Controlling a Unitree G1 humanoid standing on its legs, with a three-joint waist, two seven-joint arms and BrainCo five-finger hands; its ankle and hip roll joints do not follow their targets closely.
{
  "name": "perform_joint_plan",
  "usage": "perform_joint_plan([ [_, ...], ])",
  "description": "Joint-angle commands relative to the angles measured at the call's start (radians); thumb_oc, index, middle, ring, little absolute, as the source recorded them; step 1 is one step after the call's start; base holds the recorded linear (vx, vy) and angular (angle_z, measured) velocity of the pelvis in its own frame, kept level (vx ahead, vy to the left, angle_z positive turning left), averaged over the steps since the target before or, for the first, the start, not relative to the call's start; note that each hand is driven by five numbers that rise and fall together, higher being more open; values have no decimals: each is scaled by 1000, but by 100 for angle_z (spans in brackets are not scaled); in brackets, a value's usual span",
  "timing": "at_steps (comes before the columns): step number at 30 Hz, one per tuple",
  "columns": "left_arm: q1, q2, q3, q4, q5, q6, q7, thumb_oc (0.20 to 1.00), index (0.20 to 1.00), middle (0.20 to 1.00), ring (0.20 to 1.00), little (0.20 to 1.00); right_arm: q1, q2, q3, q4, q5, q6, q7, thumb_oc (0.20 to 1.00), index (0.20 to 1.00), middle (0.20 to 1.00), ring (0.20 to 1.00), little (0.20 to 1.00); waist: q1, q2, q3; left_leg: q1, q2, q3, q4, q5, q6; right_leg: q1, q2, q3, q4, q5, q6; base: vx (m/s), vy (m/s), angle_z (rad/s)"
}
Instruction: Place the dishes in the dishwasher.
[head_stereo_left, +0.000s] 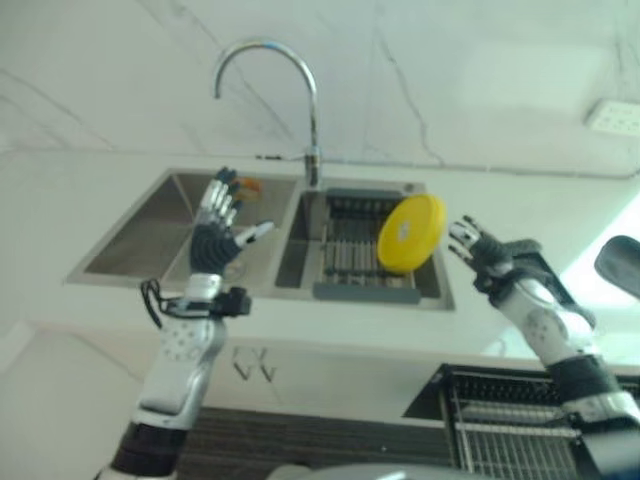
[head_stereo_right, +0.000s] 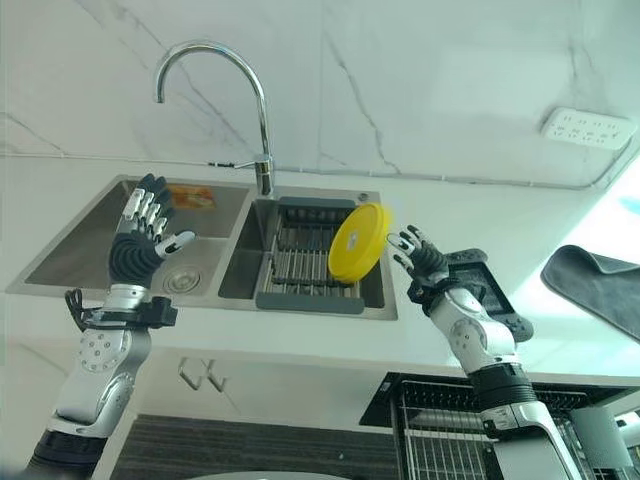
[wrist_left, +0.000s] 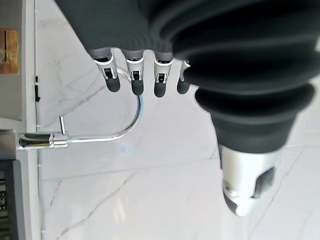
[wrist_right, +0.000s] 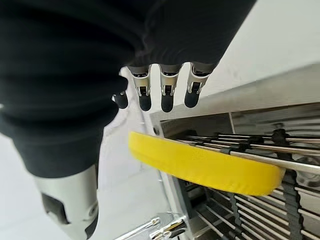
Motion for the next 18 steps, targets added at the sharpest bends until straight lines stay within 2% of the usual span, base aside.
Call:
perform_joint_plan([
  [1, -106, 57, -39, 2, -15, -35, 15, 1000, 1000, 1000, 1000, 1000, -154, -7, -11, 28, 51, -36, -6, 1000, 1000, 1000, 1000, 1000, 29, -30, 0, 15, -50, -27, 0, -55, 24, 54, 1, -8, 7, -49, 23, 0, 0, 0],
  [18, -114, 75, -44, 1, -18, -22, 24, 1000, 1000, 1000, 1000, 1000, -214, -16, 12, 137, 101, -33, 23, 1000, 1000, 1000, 1000, 1000, 52, -24, 5, 19, -54, -40, 0, -51, 23, 71, 0, -31, 7, -55, 18, 7, -3, 5],
])
